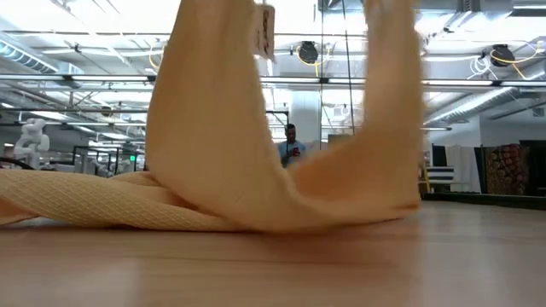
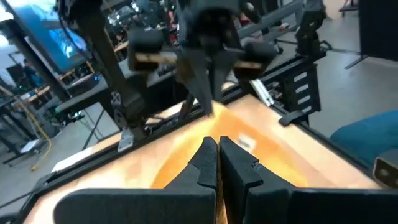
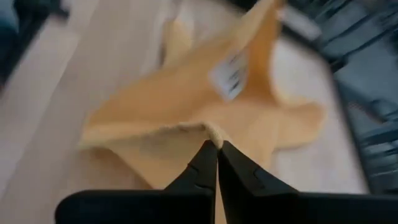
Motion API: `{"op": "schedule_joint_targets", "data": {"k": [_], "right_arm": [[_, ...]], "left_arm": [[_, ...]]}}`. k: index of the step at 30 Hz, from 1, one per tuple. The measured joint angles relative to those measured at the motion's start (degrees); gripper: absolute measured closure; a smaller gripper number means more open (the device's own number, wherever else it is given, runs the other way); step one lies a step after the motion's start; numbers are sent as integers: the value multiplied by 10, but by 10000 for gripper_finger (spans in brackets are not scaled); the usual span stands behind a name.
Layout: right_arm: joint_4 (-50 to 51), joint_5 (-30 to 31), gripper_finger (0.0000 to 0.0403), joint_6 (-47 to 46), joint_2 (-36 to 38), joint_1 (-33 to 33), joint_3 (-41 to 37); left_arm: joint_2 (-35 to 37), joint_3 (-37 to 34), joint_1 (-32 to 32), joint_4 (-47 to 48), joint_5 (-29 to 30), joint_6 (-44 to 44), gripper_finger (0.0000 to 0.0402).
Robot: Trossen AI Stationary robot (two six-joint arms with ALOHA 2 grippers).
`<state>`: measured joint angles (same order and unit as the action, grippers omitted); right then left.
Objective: Roll towel
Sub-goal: Roll the yellow towel
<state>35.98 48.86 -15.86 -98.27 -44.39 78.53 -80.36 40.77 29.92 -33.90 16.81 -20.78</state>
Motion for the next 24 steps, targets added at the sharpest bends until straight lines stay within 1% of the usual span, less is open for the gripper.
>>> {"op": "schedule_joint_targets", "data": {"k": [2, 5, 7, 11, 15, 18, 24], "right_arm": [[16, 45, 402, 0, 12, -14, 16], [47, 96, 403, -7, 31, -33, 31], [60, 116, 403, -12, 46, -42, 35], [105, 131, 403, -11, 87, -51, 35], [172, 181, 403, -10, 139, -44, 35], [213, 214, 403, -5, 187, -26, 35], [223, 219, 402, 56, 266, 46, 35]], "left_arm": [[11, 0, 10, -1, 23, -6, 399], [41, 0, 32, -9, 97, -21, 399], [66, 0, 48, -21, 131, -53, 399], [118, 0, 54, -32, 160, -102, 399], [166, 0, 29, -40, 163, -114, 399], [191, 0, -10, -59, 162, -117, 399], [205, 0, -110, -59, 107, -114, 399]]}}
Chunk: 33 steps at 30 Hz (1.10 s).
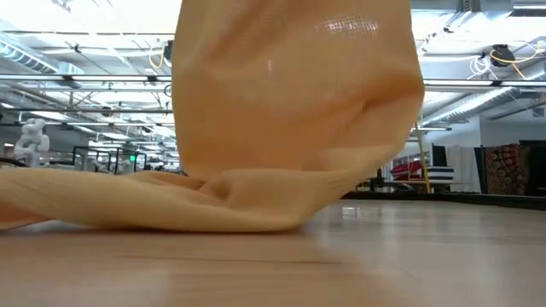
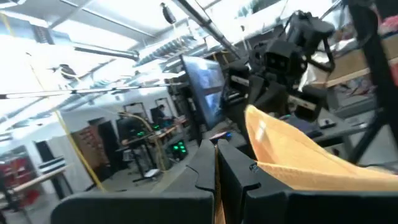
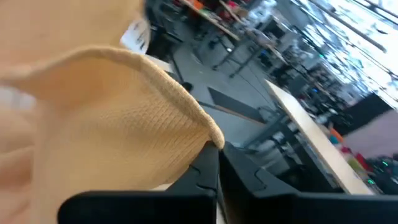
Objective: Roll towel
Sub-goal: Roll the yellow towel
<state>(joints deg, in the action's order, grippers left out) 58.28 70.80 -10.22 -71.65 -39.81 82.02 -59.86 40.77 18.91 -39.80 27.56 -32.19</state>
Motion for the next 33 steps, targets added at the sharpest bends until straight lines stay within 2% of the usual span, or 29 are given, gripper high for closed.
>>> {"op": "schedule_joint_targets", "data": {"k": [8, 13, 16, 20, 26, 30, 33], "right_arm": [[8, -2, 402, 135, 50, 117, 0], [8, -28, 402, 155, 65, 164, 0], [8, -36, 402, 114, 76, 180, 0], [18, -57, 402, 21, 86, 186, 0], [3, -83, 402, -111, 85, 185, 0], [-92, -111, 402, -148, 90, 185, -1], [-237, -141, 402, -161, 98, 185, -1]], "left_arm": [[0, 0, -161, 0, -124, -3, 399], [0, 9, -236, 12, -201, 19, 399], [0, 25, -264, 29, -225, 68, 399], [0, 56, -300, 58, -235, 181, 399], [0, 118, -329, 158, -276, 317, 399], [0, 183, -330, 216, -303, 382, 399], [0, 239, -329, 269, -331, 440, 399]]}}
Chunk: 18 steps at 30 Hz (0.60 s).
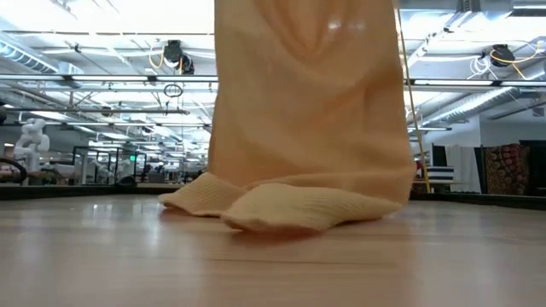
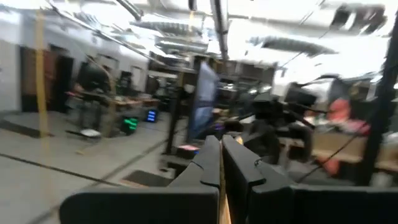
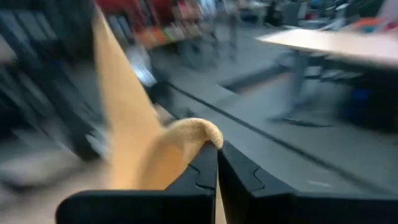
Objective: Roll towel
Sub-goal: Roll the yellow towel
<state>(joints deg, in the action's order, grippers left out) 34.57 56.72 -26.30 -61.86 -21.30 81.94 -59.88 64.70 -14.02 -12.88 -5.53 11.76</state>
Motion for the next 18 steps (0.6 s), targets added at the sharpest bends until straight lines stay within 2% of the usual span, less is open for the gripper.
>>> {"op": "schedule_joint_targets", "data": {"k": [4, 9, 13, 18], "right_arm": [[-188, -33, 402, 44, -5, 0, 0], [-342, -46, 403, 91, -35, 0, 0], [-404, -46, 403, 118, -69, -1, 1], [-409, -49, 403, 120, -97, -1, 1]], "left_arm": [[0, 62, 8, 46, -56, 30, 399], [-3, 121, 20, 75, -119, 42, 399], [-10, 148, 31, 86, -154, 60, 399], [-33, 165, 53, 93, -154, 60, 399]]}}
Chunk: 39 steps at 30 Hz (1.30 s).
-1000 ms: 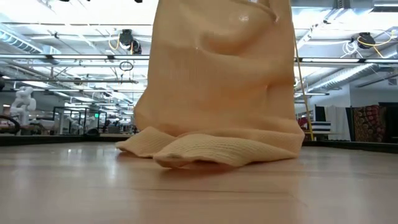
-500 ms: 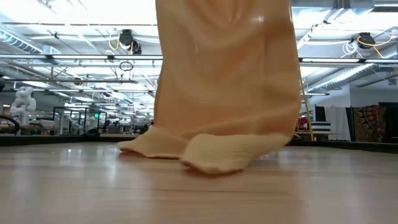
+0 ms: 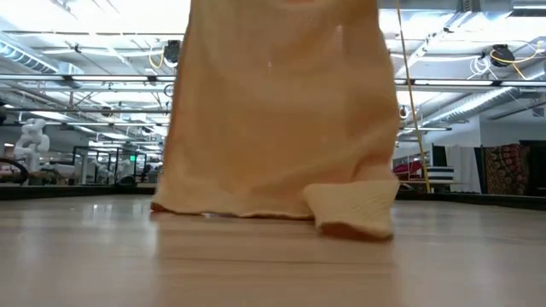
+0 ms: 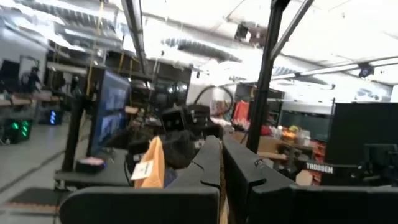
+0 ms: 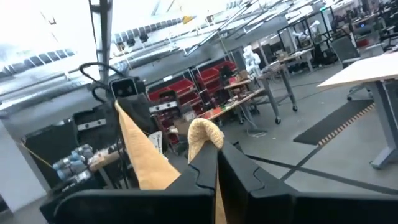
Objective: Roll towel
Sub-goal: Roll the yellow towel
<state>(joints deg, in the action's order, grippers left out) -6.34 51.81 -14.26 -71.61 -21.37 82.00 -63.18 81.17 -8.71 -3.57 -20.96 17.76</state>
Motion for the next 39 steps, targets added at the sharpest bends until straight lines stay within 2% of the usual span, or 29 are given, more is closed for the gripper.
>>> {"op": "schedule_joint_targets", "data": {"k": [5, 11, 20, 24, 27, 32, 35, 39], "right_arm": [[20, -26, 403, 24, -5, 0, 0], [134, -28, 403, 73, -5, 0, 0], [269, -161, 403, 24, 12, -1, 0], [329, -167, 403, 23, 25, -1, 0], [374, -195, 403, 21, 31, 5, 0], [429, -248, 403, -36, 29, 22, 0], [451, -253, 403, -73, 24, 33, 0], [483, -251, 403, -84, 25, 39, 0]], "left_arm": [[-50, 0, 28, 4, 0, -2, 399], [-126, -1, 52, 22, 2, -32, 399], [-193, -1, 73, 20, 17, -33, 391], [-200, -1, 78, 19, 36, -32, 390], [-202, -1, 81, 22, 52, -38, 389], [-216, -6, 81, 30, 68, -107, 388], [-232, -8, 81, 20, 83, -138, 387], [-249, -8, 80, 0, 80, -137, 387]]}}
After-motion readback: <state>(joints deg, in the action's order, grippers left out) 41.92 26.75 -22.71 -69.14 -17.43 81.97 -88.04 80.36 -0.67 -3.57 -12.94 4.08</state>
